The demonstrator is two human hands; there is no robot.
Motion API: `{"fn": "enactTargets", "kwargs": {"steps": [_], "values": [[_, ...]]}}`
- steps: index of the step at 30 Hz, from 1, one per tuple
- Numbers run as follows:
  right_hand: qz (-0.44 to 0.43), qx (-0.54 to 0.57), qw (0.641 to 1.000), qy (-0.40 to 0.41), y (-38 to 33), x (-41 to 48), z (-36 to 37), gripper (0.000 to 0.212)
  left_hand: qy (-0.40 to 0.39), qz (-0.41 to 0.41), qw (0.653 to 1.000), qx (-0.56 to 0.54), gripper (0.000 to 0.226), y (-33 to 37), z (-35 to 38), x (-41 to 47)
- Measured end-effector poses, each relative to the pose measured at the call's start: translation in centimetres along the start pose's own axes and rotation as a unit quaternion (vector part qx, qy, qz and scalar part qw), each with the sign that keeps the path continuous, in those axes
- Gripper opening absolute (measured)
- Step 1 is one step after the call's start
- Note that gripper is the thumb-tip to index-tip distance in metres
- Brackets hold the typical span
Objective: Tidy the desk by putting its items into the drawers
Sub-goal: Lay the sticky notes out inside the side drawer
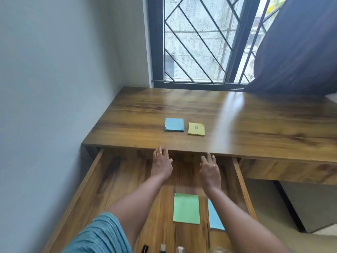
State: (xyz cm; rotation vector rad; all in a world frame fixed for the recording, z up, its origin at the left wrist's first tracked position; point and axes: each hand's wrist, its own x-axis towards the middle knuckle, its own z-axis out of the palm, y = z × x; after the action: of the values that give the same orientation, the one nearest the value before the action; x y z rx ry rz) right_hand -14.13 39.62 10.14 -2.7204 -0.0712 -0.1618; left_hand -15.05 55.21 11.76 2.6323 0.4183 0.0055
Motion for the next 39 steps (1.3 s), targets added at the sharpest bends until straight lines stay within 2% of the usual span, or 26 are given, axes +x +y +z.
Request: {"fn": "enactTargets", "kwargs": {"steps": [4, 7, 10, 15, 19, 22, 25, 27, 29, 31, 35, 39], "values": [[0.027, 0.051, 0.997, 0.054, -2.3, 5.5, -0.9, 0.028, 0.001, -0.012, 1.0, 0.021, 0.055, 0.6, -2.8, 5.8], [0.068, 0.047, 0.995, 0.064, -3.5, 9.1, -1.2, 0.025, -0.006, -0.027, 1.0, 0.012, 0.061, 1.6, -3.7, 9.8], [0.106, 0.031, 0.992, 0.051, -4.5, 12.7, -0.6, 0.03, -0.014, -0.021, 0.999, 0.036, 0.075, 2.2, -3.4, 14.0], [0.177, 0.029, 0.984, 0.001, -5.0, 16.1, 1.4, 0.049, -0.028, -0.052, 0.998, 0.021, 0.081, 3.1, -2.4, 18.8], [0.202, 0.013, 0.979, -0.017, -5.1, 16.9, 3.0, 0.054, -0.082, 0.018, 0.991, 0.102, 0.096, 3.0, -2.6, 21.7], [0.185, -0.01, 0.983, 0.0, -4.8, 16.8, 3.6, 0.051, -0.158, 0.035, 0.977, 0.139, 0.099, 2.6, -2.8, 23.5], [0.178, 0.015, 0.983, 0.03, -4.3, 16.1, 3.6, 0.052, -0.172, 0.034, 0.975, 0.137, 0.094, 2.6, -2.9, 24.0], [0.204, 0.052, 0.976, 0.048, -4.2, 15.8, 3.4, 0.062, -0.177, 0.007, 0.977, 0.119, 0.098, 2.6, -3.1, 23.8], [0.22, 0.083, 0.97, 0.055, -4.4, 15.4, 2.8, 0.071, -0.163, -0.014, 0.982, 0.092, 0.099, 2.5, -3.3, 23.4], [0.206, 0.112, 0.97, 0.057, -4.6, 15.0, 2.4, 0.071, -0.126, -0.002, 0.99, 0.061, 0.093, 2.6, -3.4, 22.5], [0.157, 0.17, 0.971, 0.067, -4.7, 13.2, 1.7, 0.056, -0.034, 0.046, 0.997, -0.047, 0.075, 2.1, -3.1, 20.0], [0.151, 0.216, 0.962, 0.077, -4.3, 10.7, 1.1, 0.04, -0.004, 0.047, 0.991, -0.128, 0.07, 0.4, -3.2, 17.1]]}}
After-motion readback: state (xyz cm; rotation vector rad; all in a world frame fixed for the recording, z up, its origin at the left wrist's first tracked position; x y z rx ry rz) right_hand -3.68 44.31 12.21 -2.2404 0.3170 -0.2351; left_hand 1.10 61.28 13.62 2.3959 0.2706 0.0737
